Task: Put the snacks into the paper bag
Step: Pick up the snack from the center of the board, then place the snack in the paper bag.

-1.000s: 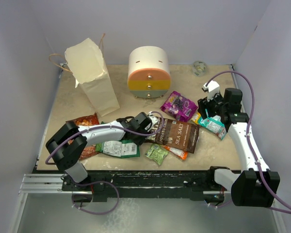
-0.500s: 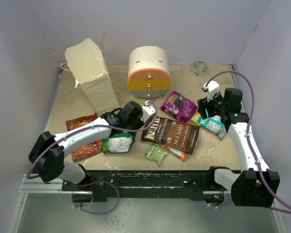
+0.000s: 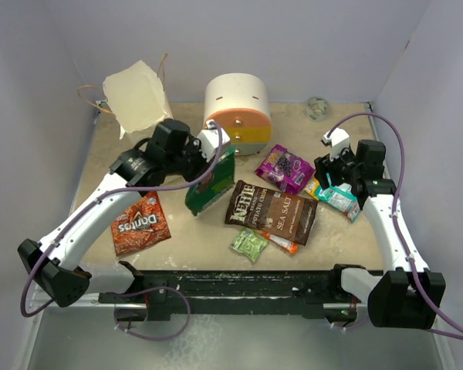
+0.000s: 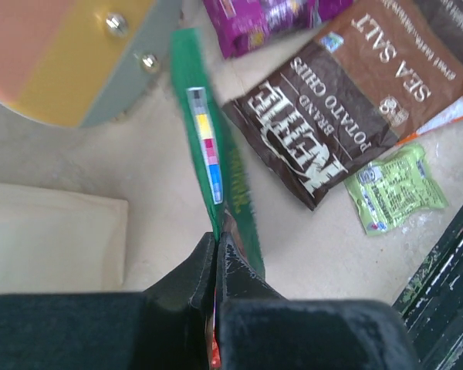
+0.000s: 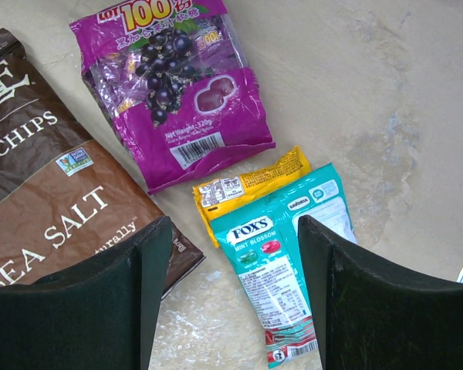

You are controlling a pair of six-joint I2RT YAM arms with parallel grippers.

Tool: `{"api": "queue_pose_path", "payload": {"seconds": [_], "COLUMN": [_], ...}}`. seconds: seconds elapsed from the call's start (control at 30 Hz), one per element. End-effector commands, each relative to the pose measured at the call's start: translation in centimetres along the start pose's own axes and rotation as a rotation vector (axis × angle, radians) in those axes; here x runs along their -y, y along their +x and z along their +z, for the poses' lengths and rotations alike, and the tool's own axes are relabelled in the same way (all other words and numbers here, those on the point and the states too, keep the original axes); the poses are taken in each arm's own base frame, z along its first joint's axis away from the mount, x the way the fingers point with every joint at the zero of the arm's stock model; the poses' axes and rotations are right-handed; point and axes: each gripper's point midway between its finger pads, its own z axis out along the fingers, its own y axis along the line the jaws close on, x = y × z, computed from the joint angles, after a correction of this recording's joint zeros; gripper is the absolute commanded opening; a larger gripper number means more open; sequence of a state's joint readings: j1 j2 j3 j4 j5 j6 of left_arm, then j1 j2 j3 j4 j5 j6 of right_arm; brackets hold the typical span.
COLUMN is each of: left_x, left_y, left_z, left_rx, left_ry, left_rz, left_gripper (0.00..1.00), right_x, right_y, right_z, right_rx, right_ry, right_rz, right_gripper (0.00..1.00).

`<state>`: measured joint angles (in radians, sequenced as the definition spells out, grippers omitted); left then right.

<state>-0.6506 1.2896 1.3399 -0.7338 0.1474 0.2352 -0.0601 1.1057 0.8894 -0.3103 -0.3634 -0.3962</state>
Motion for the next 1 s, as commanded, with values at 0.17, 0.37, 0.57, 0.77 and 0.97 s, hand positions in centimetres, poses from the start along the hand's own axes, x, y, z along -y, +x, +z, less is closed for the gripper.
{"api": "queue_pose_path", "payload": {"seconds": [0.17, 0.37, 0.57, 0.77, 0.97], "left_x": [-3.3, -5.8, -8.8, -12.9, -16.7], "left_y": [-10.3, -16.2, -21.7, -24.7, -26.0], "left_z": [-9.0, -14.3, -20.4, -25.7, -30.5], "left_rx": [0.26, 0.401, 0.557, 0.656, 0.685], "left_ry": [-0.133, -0.272, -0.451, -0.712, -1.027], "left_rz": [0.096, 0.082, 0.055, 0.036, 0.083], "left_gripper": [0.0, 0.0, 0.0, 0.0, 0.0], "right_x": [0.1, 0.2, 0.2, 0.2, 0.1], "right_y": [-1.4, -1.3, -1.2, -1.3, -1.3], "right_z": [-0.8, -0.7, -0.6, -0.6, -0.6], "right_rx": [0.047, 0.045, 0.04, 0.042, 0.043], "right_ry": [0.005, 0.007, 0.005, 0.005, -0.002], "right_rz": [-0.031, -0.033, -0.032, -0.033, -0.033], "right_gripper": [0.69, 0.69, 0.69, 0.69, 0.7]}}
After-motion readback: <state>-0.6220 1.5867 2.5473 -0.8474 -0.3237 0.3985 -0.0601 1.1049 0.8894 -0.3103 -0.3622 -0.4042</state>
